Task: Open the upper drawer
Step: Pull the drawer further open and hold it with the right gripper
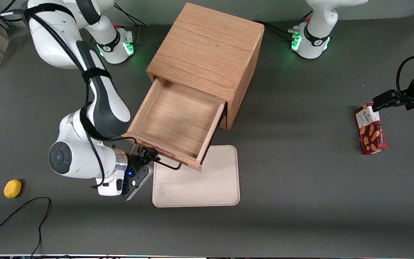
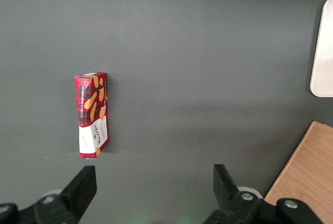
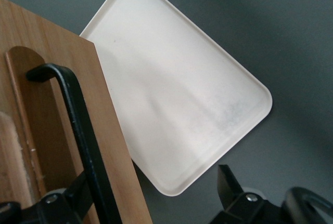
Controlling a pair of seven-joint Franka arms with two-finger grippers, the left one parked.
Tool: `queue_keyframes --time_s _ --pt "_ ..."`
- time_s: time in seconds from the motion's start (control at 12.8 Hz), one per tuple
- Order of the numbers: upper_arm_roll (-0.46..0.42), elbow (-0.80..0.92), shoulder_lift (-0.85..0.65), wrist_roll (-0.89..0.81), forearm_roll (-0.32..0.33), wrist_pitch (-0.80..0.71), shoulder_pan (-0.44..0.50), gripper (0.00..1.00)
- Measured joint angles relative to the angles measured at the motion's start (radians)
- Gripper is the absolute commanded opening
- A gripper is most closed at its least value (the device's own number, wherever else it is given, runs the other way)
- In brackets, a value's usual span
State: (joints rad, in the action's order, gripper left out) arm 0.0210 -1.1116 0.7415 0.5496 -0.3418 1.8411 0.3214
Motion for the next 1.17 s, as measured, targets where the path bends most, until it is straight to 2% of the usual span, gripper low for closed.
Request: queue_keyframes --time_s 1.17 --pt "-0.002 0.026 0.02 0.001 0.0 0.017 -0.021 1.0"
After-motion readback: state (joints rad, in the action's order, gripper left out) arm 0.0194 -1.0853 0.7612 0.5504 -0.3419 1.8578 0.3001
